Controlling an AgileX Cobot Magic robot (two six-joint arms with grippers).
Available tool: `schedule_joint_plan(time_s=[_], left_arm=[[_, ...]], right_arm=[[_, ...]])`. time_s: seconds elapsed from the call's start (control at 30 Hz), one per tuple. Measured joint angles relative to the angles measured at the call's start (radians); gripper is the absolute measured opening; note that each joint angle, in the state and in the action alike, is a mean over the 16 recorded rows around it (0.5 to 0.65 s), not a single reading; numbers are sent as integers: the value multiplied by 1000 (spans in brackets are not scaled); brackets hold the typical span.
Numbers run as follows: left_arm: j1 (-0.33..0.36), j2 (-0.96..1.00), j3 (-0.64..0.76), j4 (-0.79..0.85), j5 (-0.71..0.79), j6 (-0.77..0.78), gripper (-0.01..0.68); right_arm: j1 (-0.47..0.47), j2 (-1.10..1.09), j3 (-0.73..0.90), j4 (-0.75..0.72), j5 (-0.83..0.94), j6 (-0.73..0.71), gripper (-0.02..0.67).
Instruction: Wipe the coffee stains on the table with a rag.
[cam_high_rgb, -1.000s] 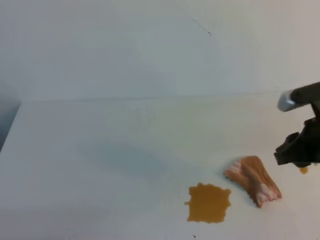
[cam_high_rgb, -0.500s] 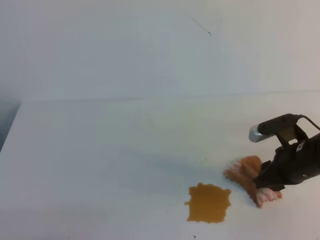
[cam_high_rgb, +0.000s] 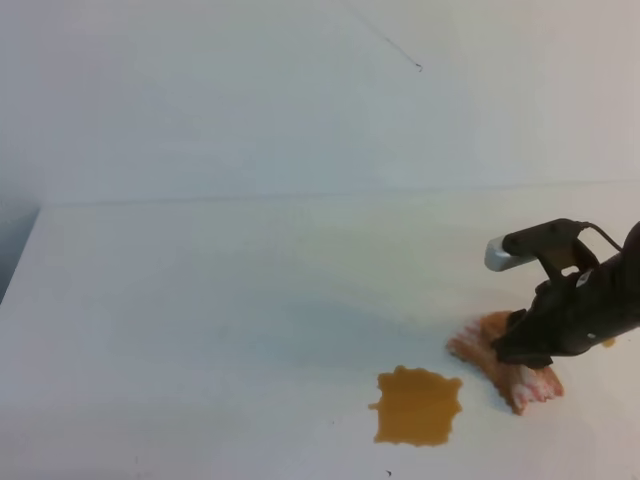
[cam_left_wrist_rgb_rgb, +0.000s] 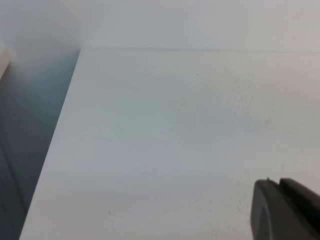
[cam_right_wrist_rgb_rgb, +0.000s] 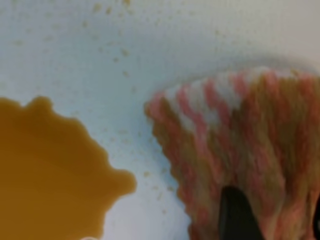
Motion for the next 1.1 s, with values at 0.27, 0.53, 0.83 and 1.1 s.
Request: schedule_joint_plan(time_s=[0.27, 0.53, 0.83, 1.1], left_arm=[[0, 0, 0, 0, 0, 0, -1], [0, 0, 0, 0, 0, 0, -1], [0, 0, 0, 0, 0, 0, -1], [0, 0, 0, 0, 0, 0, -1]], right_arm=[[5, 50, -30, 24, 8, -24, 291], [10, 96, -46, 66, -17, -41, 160], [98, 120, -90, 129, -17, -39, 48], [279, 132, -131, 145, 3, -15, 43]])
